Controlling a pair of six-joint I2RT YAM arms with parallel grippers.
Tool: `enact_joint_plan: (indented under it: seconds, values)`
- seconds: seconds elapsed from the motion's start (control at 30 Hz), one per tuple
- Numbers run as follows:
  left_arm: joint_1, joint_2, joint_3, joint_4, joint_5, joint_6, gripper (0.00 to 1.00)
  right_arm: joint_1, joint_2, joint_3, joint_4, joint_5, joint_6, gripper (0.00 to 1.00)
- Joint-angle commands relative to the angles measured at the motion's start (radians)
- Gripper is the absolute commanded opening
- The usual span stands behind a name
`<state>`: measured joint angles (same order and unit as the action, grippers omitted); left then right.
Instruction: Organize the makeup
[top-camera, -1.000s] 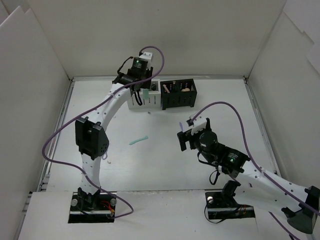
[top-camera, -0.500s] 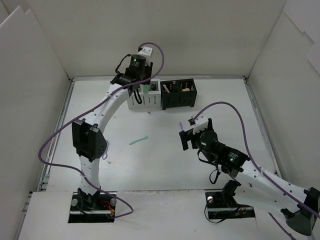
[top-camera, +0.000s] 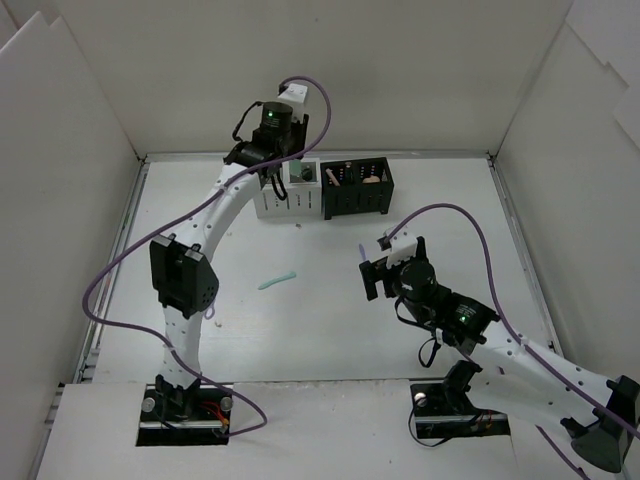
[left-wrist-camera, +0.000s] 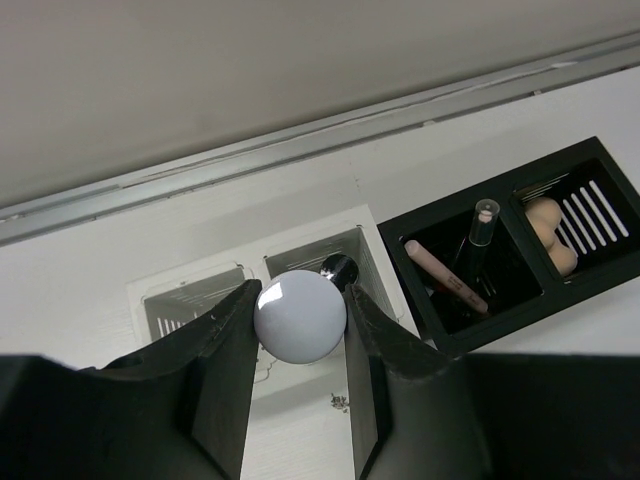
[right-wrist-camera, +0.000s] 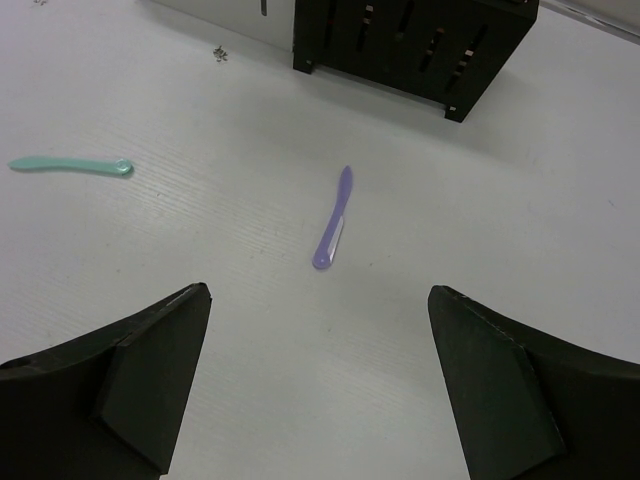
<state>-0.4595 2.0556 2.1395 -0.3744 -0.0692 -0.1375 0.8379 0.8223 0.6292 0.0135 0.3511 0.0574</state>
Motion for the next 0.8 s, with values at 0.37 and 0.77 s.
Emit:
enact_joint_plan:
  seconds: [0.37,0.77]
  values:
    - [0.008,-0.009,-0.081,0.167,0.036,0.032,0.00,-0.014,-0.023,-0.008,0.043,0.003,0.021,0.88]
    - [0.008,0.040,-0.107,0.124,0.042,0.015,0.00,-0.014,0.008,0.004,0.039,0.031,0.035,0.88]
